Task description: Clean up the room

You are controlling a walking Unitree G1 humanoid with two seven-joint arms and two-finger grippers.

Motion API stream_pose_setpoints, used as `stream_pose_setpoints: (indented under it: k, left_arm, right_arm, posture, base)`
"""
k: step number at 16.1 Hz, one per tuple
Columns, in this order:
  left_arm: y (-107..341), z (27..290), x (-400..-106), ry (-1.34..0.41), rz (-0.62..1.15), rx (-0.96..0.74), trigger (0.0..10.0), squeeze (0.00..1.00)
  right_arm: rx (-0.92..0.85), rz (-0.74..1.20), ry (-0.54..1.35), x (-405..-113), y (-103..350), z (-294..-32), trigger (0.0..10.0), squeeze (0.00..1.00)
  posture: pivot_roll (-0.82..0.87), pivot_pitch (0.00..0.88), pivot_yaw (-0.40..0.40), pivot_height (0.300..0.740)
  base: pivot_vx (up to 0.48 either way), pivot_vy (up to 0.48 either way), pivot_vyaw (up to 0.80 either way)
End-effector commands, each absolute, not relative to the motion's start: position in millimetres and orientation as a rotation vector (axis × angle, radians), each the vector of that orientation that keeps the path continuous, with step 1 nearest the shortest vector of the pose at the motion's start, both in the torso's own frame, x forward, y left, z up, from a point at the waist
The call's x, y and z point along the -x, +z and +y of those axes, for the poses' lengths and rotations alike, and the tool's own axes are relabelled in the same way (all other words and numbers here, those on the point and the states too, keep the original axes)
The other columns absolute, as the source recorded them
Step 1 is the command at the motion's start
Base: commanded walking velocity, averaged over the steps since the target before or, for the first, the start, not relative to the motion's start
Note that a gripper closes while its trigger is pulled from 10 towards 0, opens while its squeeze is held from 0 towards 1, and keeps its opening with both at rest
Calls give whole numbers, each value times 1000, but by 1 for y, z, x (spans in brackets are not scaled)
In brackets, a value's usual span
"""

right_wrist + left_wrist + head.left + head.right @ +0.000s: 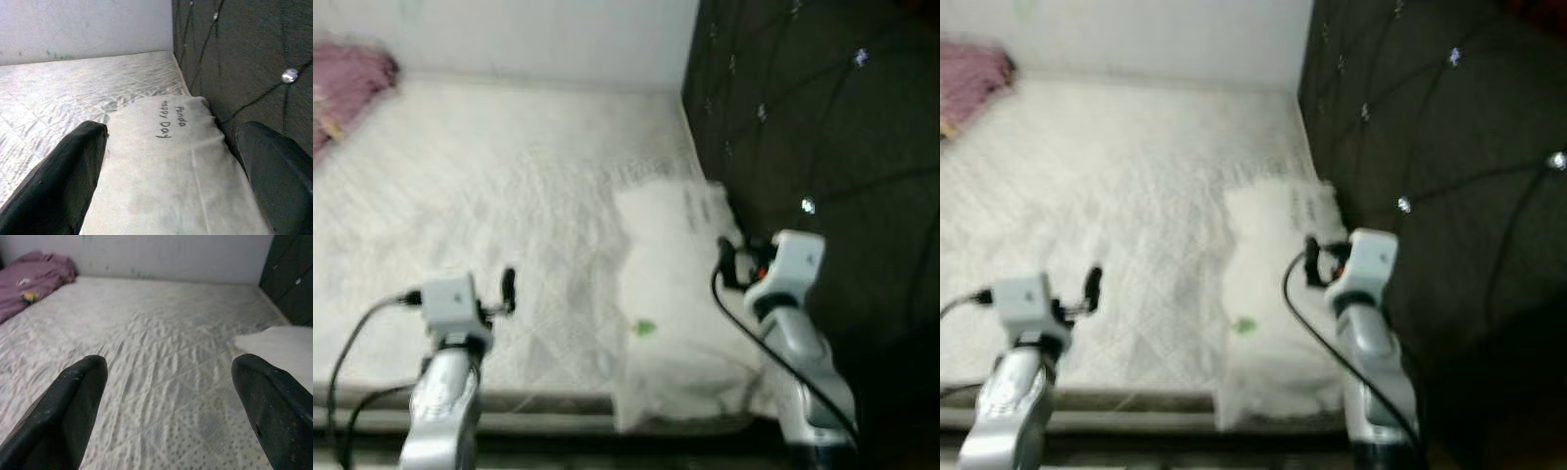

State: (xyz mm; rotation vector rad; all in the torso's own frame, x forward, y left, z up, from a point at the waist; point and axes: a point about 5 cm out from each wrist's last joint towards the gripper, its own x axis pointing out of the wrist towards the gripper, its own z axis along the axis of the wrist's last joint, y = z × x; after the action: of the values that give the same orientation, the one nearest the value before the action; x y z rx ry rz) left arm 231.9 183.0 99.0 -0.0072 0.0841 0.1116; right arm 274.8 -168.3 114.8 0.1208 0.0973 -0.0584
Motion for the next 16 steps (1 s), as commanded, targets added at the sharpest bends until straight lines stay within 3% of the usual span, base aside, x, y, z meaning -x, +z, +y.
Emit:
stream_pose_setpoints:
  k: [1, 7, 11, 16]
  left_arm:
    - [101, 172, -235, 72, 80, 27, 10000, 0]
    - [101, 172, -235, 73, 77, 31, 10000, 0]
    - [101, 172, -235, 72, 76, 30, 10000, 0]
    - [103, 171, -236, 69, 67, 32, 10000, 0]
  right_arm:
    - [-103, 109, -104, -273, 113, -183, 10000, 0]
    - [-85, 120, -99, -274, 110, -182, 10000, 0]
    - [-71, 117, -93, -276, 111, -183, 10000, 0]
    - [-59, 107, -79, -277, 112, -181, 10000, 0]
  posture:
    - [3, 2, -3, 740]
    - [8, 1, -6, 740]
    - [8, 1, -6, 740]
    - [2, 11, 0, 740]
  base:
    - [0, 480, 0]
    - [0, 480, 0]
    - [0, 480, -559]
    - [0, 467, 0]
